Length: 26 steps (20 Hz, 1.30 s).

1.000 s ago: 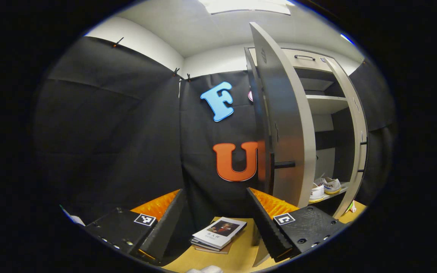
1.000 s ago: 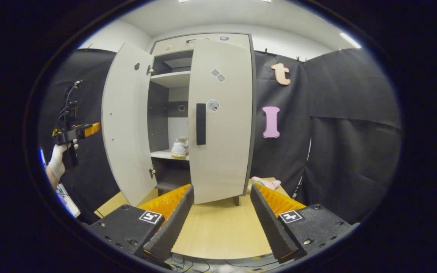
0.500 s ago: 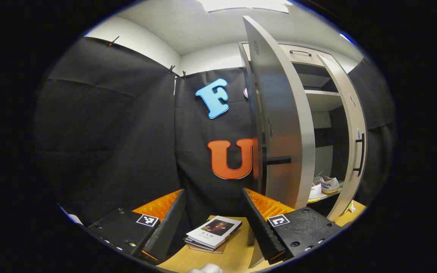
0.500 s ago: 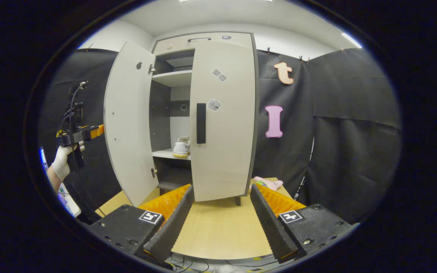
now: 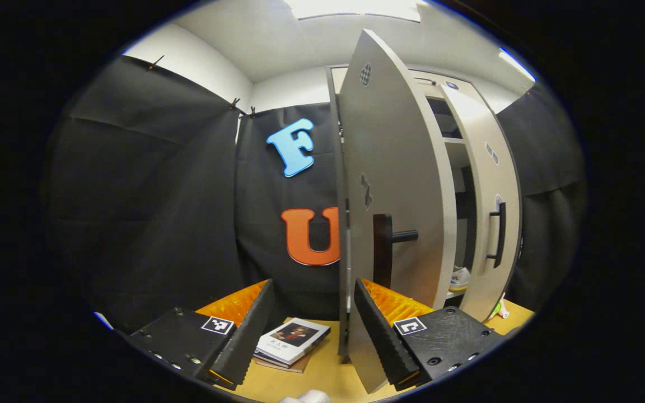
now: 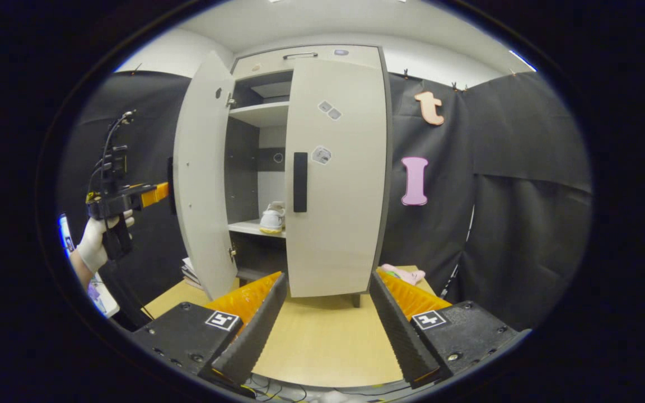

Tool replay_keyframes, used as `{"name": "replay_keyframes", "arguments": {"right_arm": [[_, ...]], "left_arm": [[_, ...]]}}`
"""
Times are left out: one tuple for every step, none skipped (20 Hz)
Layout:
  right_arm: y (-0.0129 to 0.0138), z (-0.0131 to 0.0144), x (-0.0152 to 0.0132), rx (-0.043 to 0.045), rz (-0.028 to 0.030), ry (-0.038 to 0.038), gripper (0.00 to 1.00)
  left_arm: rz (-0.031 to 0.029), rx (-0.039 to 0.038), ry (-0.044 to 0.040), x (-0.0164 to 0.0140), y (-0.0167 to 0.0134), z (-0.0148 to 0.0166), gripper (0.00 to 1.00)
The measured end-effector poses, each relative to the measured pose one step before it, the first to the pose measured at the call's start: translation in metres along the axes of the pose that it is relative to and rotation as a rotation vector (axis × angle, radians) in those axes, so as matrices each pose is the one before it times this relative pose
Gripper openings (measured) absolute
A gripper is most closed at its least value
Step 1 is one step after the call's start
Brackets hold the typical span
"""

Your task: Grab one shoe with the right hand and put it into the shoe cabinet, grab the other shoe with the left hand and put it into the shoe cabinet; then close the right door with the right hand and the left door with the left hand.

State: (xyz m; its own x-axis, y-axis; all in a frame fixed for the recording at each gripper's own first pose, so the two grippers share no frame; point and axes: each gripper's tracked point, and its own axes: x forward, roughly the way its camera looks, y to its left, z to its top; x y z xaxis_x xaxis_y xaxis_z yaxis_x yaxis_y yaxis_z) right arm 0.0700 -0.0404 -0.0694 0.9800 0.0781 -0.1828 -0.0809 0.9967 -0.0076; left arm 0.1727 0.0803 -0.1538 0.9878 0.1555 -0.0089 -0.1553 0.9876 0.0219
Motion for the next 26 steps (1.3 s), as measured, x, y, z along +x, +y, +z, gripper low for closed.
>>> {"name": "replay_keyframes", "arguments": {"right_arm": [[-0.00385, 0.00181, 0.00038, -0.00679, -0.00179, 0.00083, 0.97], [-0.00216, -0.00047, 0.00071, -0.00178, 0.00207, -0.00188, 0.97], [-0.00331, 0.00068, 0.00073, 0.00184, -0.00047, -0.00187, 0.94], [-0.00386, -0.00084, 0.00141, 0.0017, -0.00105, 0.00186, 0.97], [-0.00374, 0.00001, 0.00031, 0.00266, -0.00173, 0.00172, 0.98], [-0.00378, 0.00033, -0.00004, 0.00503, -0.00152, -0.00332, 0.94], [-0.0019, 0.00116, -0.00161, 0.00325, -0.00292, -0.0021, 0.94], [-0.00143, -0.00122, -0.0026, 0.00272, -0.00312, 0.00007, 0.98], [-0.00191, 0.00029, -0.001, 0.00577, -0.00166, -0.00148, 0.94], [-0.00232, 0.00066, 0.00143, 0.00579, -0.00021, 0.00022, 0.98], [-0.00132, 0.00185, -0.00001, 0.00473, 0.00126, -0.00516, 0.98], [-0.00166, 0.00098, 0.00121, 0.00302, -0.00213, -0.00182, 0.94], [-0.00088, 0.00066, -0.00016, 0.00283, 0.00189, -0.0017, 0.98], [0.00091, 0.00118, 0.0006, 0.00492, 0.00285, -0.00306, 0.94], [0.00053, 0.00176, 0.00075, 0.00294, 0.00132, -0.0035, 0.94], [0.00184, 0.00133, 0.00126, -0.00033, 0.00196, -0.00236, 0.94], [0.00114, 0.00139, 0.00056, -0.00035, -0.00126, -0.00395, 0.94], [0.0026, 0.00155, 0.00107, 0.00044, 0.00373, -0.00448, 0.97], [0.0033, 0.00142, -0.00014, 0.0, 0.00219, -0.00334, 0.97], [0.00365, 0.0015, -0.0003, -0.00033, 0.00466, -0.00538, 0.94], [0.0041, 0.00151, -0.00035, 0.00014, 0.00561, -0.00354, 0.97], [0.00392, 0.00137, -0.0005, 0.00178, 0.00546, -0.00342, 0.94], [0.00451, 0.00191, -0.00246, 0.0036, 0.00617, -0.00571, 0.94], [0.0033, 0.0027, -0.00225, 0.00487, 0.00037, -0.00701, 0.94], [0.00167, 0.00206, -0.00331, 0.00536, -0.00935, -0.00732, 0.94], [-0.00069, 0.0026, -0.0047, 0.00548, -0.01409, -0.01103, 0.97]], "left_arm": [[-0.01723, -0.00115, -0.00206, 0.00185, -0.01186, 0.00017, 0.88], [-0.02009, -0.00658, 0.0028, 0.00222, -0.01196, -0.00083, 0.88], [-0.02651, -0.00921, 0.00084, 0.00254, -0.01385, -0.00026, 0.88], [-0.02811, -0.00759, 0.0013, 0.00302, -0.01493, 0.00019, 0.88], [-0.01759, -0.00519, -0.00077, 0.00429, -0.012, 0.00165, 0.88], [-0.01734, -0.0018, 0.00506, 0.0064, -0.0116, -0.00102, 0.9], [-0.00741, -0.00609, 0.01481, 0.00402, -0.00656, -0.00137, 0.92], [0.00131, -0.0069, -0.00426, 0.00279, -0.00481, 0.00135, 0.97], [-0.00117, -0.00066, -0.00046, 0.0005, -0.00405, 0.00269, 0.96], [0.0018, 0.00395, -0.00407, -0.00172, -0.00152, 0.00048, 1.0], [-0.00183, 0.00522, -0.00182, -0.00204, -0.00187, 0.00009, 1.0], [-0.00115, 0.00641, 0.00527, -0.00321, -0.00134, -0.00104, 0.96], [0.00261, 0.00614, 0.00439, -0.00291, 0.00005, -0.00098, 0.96], [-0.00171, 0.00464, 0.00574, -0.00342, 0.0004, -0.00177, 0.96], [0.00171, 0.00245, 0.00335, -0.00477, 0.00041, -0.00081, 0.96], [0.00295, -0.00388, 0.00841, -0.00648, 0.00113, -0.00097, 0.96], [-0.00448, -0.00874, 0.01385, -0.00602, -0.00208, -0.00272, 0.96], [-0.00039, -0.01129, 0.01238, -0.00765, -0.00237, -0.00186, 0.96], [-0.00004, -0.01134, 0.00528, -0.00825, -0.00114, -0.00142, 1.0], [-0.00251, -0.01124, 0.01317, -0.0078, -0.00187, -0.00277, 1.0], [-0.00364, -0.01038, 0.00866, -0.00835, -0.00121, -0.00188, 0.96], [-0.00345, -0.00796, 0.00765, -0.0087, -0.00177, -0.00125, 0.96], [-0.00054, -0.00913, 0.0027, -0.00973, -0.00078, -0.00015, 0.96], [-0.00035, -0.00937, -0.002, -0.00897, -0.00003, 0.00059, 1.0], [-0.00117, -0.01362, -0.0025, -0.00898, -0.00091, 0.00006, 1.0], [-0.01091, -0.01239, 0.00284, -0.00899, -0.00312, -0.00177, 0.96]]}}
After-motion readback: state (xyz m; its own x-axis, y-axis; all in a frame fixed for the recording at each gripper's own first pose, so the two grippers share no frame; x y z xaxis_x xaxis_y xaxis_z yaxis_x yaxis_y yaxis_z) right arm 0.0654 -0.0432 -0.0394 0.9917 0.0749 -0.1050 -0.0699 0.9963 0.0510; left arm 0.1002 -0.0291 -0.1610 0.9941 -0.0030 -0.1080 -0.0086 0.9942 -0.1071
